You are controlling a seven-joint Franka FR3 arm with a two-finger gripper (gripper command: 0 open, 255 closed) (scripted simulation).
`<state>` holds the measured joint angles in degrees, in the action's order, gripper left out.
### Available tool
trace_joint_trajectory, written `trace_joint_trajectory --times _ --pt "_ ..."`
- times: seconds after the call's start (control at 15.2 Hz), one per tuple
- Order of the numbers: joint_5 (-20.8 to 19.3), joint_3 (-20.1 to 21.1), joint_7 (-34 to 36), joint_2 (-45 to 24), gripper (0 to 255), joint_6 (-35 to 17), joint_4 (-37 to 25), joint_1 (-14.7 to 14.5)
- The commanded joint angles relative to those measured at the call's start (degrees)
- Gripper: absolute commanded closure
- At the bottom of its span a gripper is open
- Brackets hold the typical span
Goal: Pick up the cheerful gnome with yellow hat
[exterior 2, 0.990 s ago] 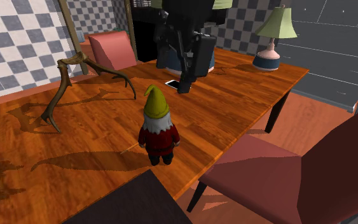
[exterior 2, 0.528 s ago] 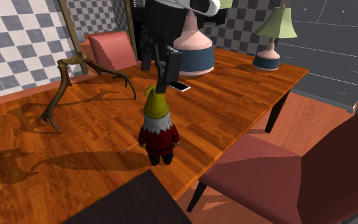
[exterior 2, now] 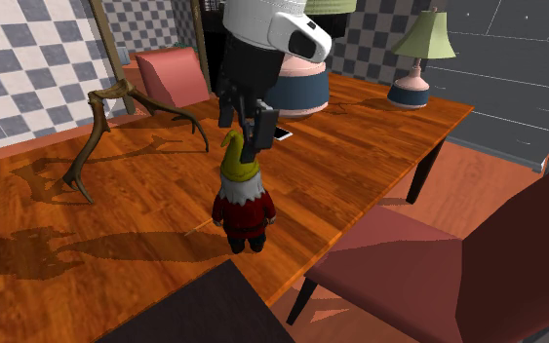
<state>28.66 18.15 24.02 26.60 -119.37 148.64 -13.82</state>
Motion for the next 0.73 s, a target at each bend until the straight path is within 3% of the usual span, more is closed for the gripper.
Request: trace_joint_trajectory --times 0.0,0.66 --pt "0.07 0.08 -0.01 -0.16 255 -0.28 0.07 -0.03" --pt "-0.11 -0.05 0.23 0.28 255 0.54 -0.34 0.0"
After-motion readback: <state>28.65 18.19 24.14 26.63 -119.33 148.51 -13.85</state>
